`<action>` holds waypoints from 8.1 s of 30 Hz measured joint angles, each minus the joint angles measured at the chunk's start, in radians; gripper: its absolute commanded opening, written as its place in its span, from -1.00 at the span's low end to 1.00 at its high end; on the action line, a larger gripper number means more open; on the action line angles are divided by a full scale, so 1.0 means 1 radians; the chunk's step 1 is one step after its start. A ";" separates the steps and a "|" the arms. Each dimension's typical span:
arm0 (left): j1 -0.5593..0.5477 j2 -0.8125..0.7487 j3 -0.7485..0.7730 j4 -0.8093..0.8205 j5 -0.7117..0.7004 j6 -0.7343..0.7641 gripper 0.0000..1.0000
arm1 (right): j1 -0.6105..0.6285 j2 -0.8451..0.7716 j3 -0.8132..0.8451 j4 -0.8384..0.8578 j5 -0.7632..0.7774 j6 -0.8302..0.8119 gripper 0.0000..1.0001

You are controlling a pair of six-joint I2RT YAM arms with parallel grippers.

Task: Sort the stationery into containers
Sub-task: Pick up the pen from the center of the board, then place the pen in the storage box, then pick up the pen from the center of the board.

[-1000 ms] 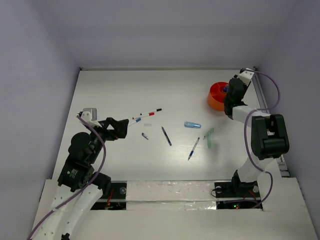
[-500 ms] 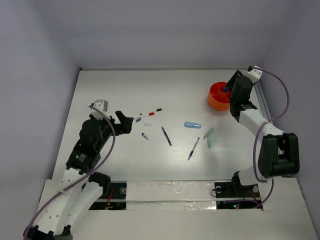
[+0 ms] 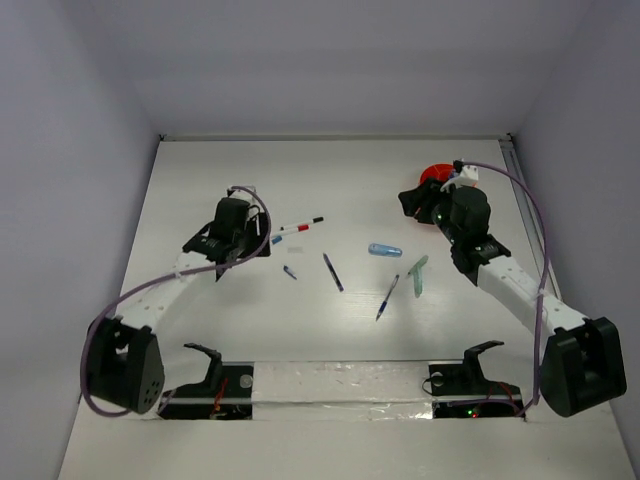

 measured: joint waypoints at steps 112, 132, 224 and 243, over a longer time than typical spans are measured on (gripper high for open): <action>-0.368 -0.297 -0.312 0.650 0.418 -0.238 0.72 | 0.196 0.070 0.058 0.057 0.304 -0.171 -0.97; -0.373 -0.439 -0.528 0.762 0.312 -0.325 0.91 | -0.038 0.319 0.213 0.076 0.697 -0.389 -0.94; -0.203 0.882 0.768 -0.146 -0.103 0.502 0.45 | -0.038 -0.280 -0.109 -0.138 -0.099 0.024 0.18; -0.161 0.974 0.824 -0.130 -0.103 0.514 -0.01 | -0.038 -0.309 -0.124 -0.111 -0.106 0.029 0.19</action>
